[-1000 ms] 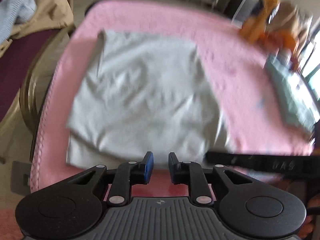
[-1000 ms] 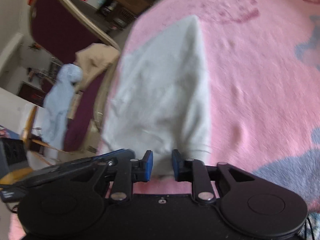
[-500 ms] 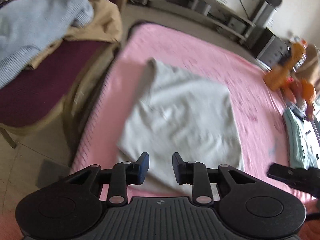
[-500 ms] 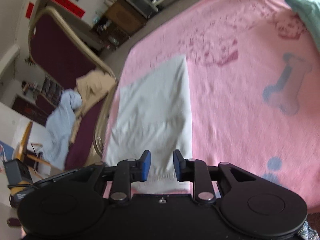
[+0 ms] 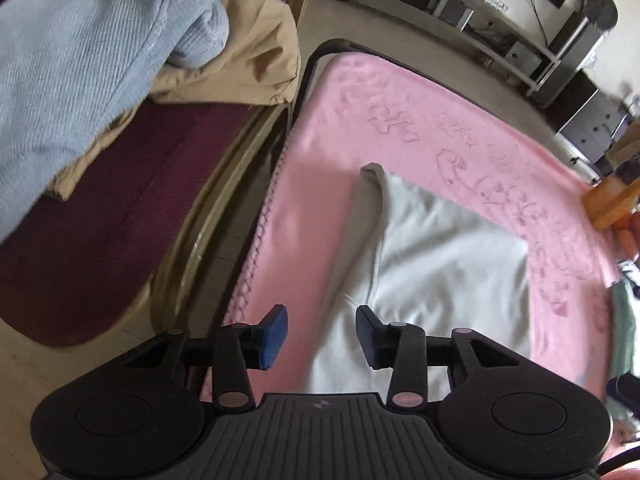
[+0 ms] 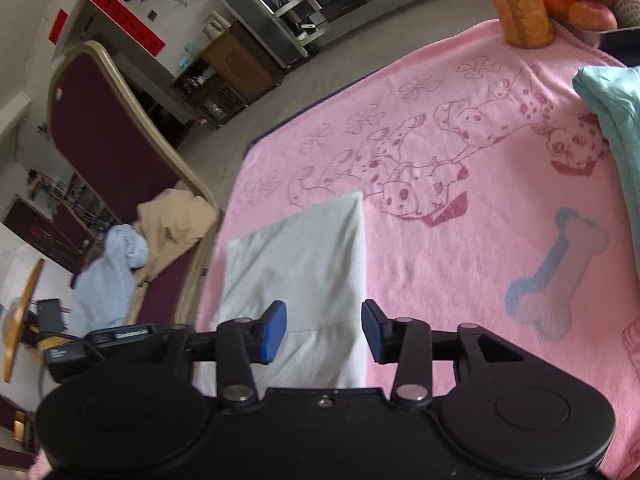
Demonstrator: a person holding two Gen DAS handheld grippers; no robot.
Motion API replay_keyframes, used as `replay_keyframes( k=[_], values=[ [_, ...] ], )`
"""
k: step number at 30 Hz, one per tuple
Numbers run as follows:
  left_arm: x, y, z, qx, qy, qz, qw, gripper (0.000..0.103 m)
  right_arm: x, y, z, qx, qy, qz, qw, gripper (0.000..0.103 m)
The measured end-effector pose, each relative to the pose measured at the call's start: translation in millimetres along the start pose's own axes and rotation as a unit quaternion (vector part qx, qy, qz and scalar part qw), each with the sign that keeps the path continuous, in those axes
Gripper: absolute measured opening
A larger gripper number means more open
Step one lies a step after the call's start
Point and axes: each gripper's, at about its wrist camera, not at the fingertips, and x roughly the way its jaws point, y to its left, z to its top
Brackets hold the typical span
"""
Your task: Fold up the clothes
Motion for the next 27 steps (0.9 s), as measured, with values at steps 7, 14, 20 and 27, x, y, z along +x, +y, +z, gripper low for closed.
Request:
replay_keyframes(
  k=[7,14,20,27],
  values=[
    [13,-35,14,0.068,-0.008,-0.068,0.9953,0.022,44,8,17,-0.017,-0.031,-0.013,0.999,0.028],
    [28,-69,28,0.134,-0.011,-0.136,0.9816,0.02,97,2,49,0.057,-0.006,0.065,0.996,0.028],
    [85,-75,46,0.134,0.038,-0.132,0.9815,0.018,166,-18,55,0.107,0.098,0.117,0.983,0.028],
    [112,-46,82,0.042,-0.005,-0.102,0.9939,0.01,182,-63,60,0.189,0.052,0.161,0.967,0.023]
  ],
)
